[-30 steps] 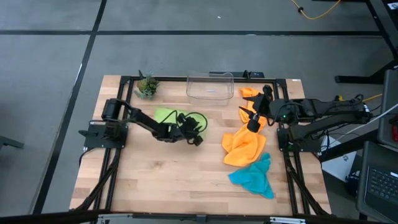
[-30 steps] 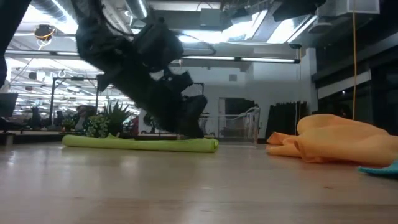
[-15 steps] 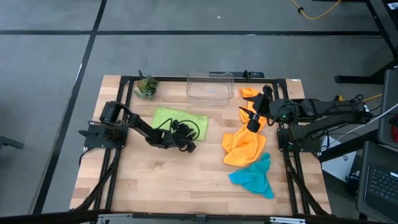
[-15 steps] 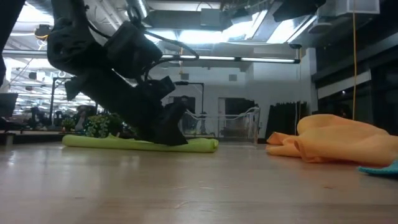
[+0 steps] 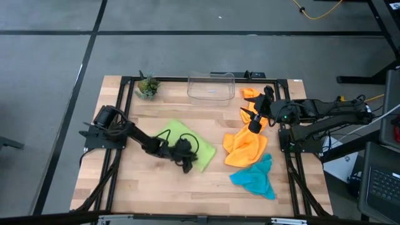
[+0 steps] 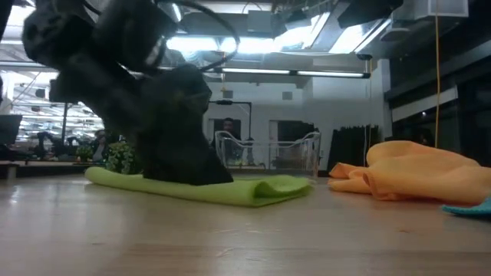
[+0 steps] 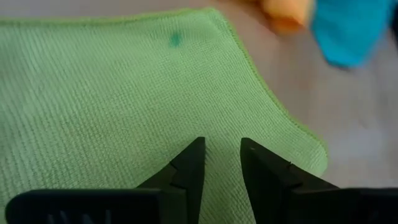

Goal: Fold microfiber towels
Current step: Fold the green microfiber cloth

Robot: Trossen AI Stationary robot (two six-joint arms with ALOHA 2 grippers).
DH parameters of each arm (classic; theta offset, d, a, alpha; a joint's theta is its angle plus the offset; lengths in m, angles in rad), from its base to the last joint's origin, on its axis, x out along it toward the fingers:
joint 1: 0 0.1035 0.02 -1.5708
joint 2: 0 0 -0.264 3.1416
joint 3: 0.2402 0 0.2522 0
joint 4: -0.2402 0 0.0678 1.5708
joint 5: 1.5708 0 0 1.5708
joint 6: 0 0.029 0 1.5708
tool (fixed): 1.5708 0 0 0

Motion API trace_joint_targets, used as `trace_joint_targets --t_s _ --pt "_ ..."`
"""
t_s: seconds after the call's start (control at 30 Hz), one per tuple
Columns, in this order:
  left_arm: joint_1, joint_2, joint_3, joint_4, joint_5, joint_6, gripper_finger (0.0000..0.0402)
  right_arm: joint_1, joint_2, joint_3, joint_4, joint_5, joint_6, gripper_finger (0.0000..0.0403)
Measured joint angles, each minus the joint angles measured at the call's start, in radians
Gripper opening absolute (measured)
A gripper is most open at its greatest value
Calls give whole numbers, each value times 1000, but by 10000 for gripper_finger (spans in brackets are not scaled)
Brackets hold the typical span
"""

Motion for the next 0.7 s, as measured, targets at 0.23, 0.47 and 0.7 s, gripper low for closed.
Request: trace_joint_targets --t_s 0.23,0.47,0.7 --pt "-88 -85 -3 -149 145 -76 101 0 0 0 -53 0 33 193" --pt "-123 -304 -12 -585 182 -140 101 0 0 0 -76 0 50 193" --pt "-121 -520 -16 -944 -73 -200 94 0 1 0 -75 0 49 193"
